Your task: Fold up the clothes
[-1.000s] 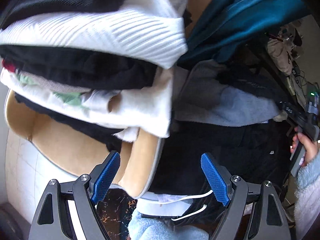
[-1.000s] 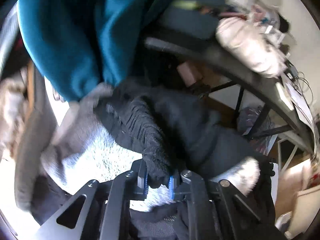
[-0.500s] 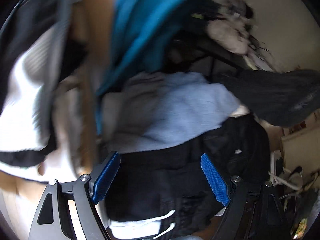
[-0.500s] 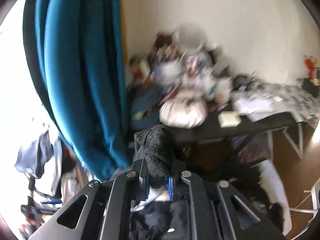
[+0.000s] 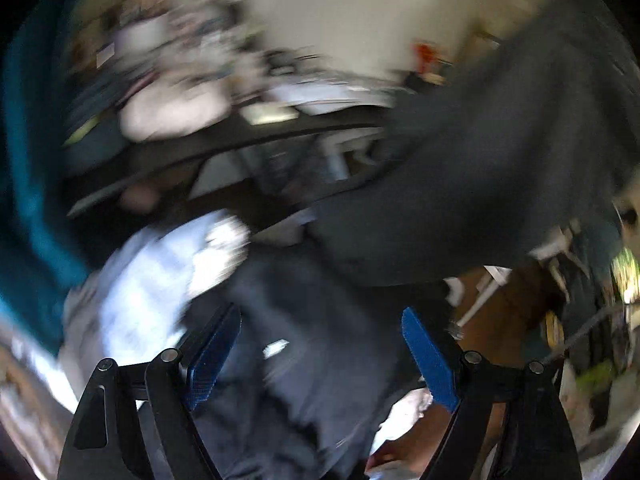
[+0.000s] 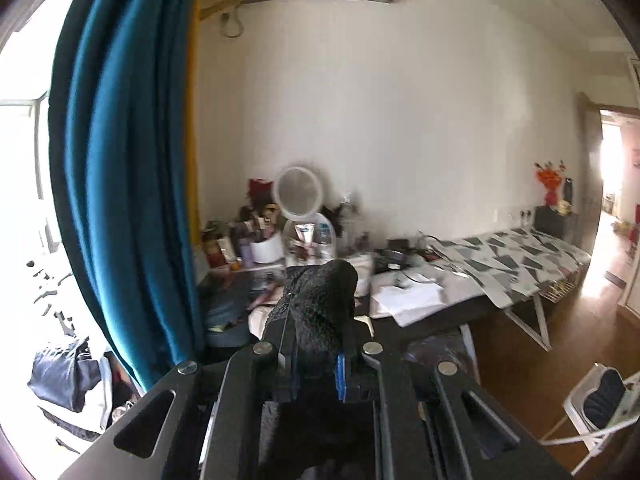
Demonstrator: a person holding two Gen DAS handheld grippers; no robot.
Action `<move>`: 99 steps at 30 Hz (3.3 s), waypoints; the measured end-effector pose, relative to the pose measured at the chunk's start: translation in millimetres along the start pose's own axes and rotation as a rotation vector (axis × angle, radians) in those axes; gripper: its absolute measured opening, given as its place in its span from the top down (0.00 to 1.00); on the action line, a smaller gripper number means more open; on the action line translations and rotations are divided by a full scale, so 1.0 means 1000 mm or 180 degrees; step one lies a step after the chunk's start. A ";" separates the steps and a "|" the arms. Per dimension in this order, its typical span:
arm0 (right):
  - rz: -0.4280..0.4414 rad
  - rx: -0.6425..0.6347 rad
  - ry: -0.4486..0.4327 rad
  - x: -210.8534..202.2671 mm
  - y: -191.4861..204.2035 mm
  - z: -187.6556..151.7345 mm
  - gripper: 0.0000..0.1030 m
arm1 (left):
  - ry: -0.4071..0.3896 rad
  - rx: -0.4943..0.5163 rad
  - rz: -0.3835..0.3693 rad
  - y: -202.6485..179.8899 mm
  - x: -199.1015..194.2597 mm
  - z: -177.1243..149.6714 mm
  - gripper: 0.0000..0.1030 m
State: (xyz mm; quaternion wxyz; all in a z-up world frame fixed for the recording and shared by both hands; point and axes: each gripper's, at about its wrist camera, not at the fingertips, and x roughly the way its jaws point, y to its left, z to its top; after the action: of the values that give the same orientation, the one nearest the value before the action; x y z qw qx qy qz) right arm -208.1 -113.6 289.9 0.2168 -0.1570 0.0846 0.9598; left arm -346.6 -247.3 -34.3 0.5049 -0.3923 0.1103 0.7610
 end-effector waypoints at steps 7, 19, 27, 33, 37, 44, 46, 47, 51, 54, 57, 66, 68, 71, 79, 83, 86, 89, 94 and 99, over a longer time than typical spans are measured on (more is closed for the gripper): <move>0.0190 0.0088 -0.0042 -0.038 -0.086 -0.003 0.89 | -0.0516 0.1442 0.0633 -0.176 0.048 0.013 0.19; 0.0404 -0.0194 -0.0005 -0.107 -0.255 0.027 0.89 | -0.0801 0.0719 0.0875 -0.326 0.123 0.117 0.95; -0.0084 0.0334 0.0146 -0.099 -0.394 0.005 0.88 | -0.1018 -0.0051 0.0251 -0.327 0.105 0.174 0.96; -0.0199 0.0347 0.0516 -0.050 -0.463 -0.014 0.88 | -0.1223 -0.0092 0.0342 -0.334 0.118 0.219 0.96; 0.0034 0.0174 0.0687 -0.004 -0.480 -0.004 0.88 | -0.1015 -0.0269 0.0543 -0.336 0.136 0.231 0.96; 0.0508 -0.0018 0.0985 0.077 -0.491 -0.011 0.88 | -0.0468 -0.0841 0.1017 -0.318 0.184 0.246 0.96; 0.0690 -0.0105 0.1084 0.103 -0.494 -0.017 0.88 | -0.0309 -0.1003 0.1150 -0.313 0.197 0.251 0.96; 0.0788 -0.0158 0.1131 0.114 -0.494 -0.020 0.88 | -0.0242 -0.1088 0.1234 -0.312 0.203 0.252 0.96; 0.1291 -0.0357 0.1376 0.157 -0.486 -0.036 0.88 | -0.0280 -0.1291 0.1755 -0.331 0.201 0.248 0.96; 0.1674 -0.0585 0.1472 0.168 -0.472 -0.038 0.88 | -0.0354 -0.1431 0.2043 -0.352 0.191 0.243 0.96; 0.2043 -0.0892 0.1452 0.168 -0.456 -0.035 0.88 | -0.0401 -0.1635 0.2277 -0.361 0.178 0.235 0.96; 0.2665 -0.0928 0.1510 0.171 -0.392 -0.043 0.88 | -0.0471 -0.2107 0.2800 -0.339 0.108 0.170 0.96; 0.2719 -0.0956 0.1565 0.172 -0.366 -0.051 0.88 | -0.0512 -0.2264 0.2852 -0.313 0.085 0.144 0.96; 0.2696 -0.1115 0.1649 0.178 -0.316 -0.070 0.88 | -0.0463 -0.2406 0.2819 -0.262 0.062 0.110 0.96; 0.2006 -0.1060 0.2273 0.236 -0.171 -0.193 0.88 | 0.0181 -0.2538 0.2220 -0.074 0.069 -0.011 0.95; 0.1541 -0.0971 0.2766 0.269 -0.118 -0.272 0.87 | 0.0588 -0.2392 0.1766 -0.021 0.103 -0.060 0.91; 0.1159 -0.0865 0.2959 0.280 -0.110 -0.306 0.82 | 0.0876 -0.2531 0.1278 0.002 0.128 -0.090 0.82; 0.0832 -0.0732 0.2946 0.274 -0.120 -0.304 0.36 | 0.0873 -0.2668 0.1218 0.002 0.114 -0.101 0.44; 0.0548 -0.0484 0.2784 0.248 -0.152 -0.274 0.00 | 0.0665 -0.2603 0.1495 -0.021 0.056 -0.103 0.24; 0.0696 -0.0171 0.2338 0.191 -0.173 -0.239 0.00 | 0.0386 -0.2403 0.1821 -0.042 -0.014 -0.096 0.24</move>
State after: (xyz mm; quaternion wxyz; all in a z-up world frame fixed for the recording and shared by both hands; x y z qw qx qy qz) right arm -232.1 60.2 -15.0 0.0642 -0.4861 0.1478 0.8589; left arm -261.6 -291.4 -79.3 0.0900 -0.5459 -0.0411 0.8320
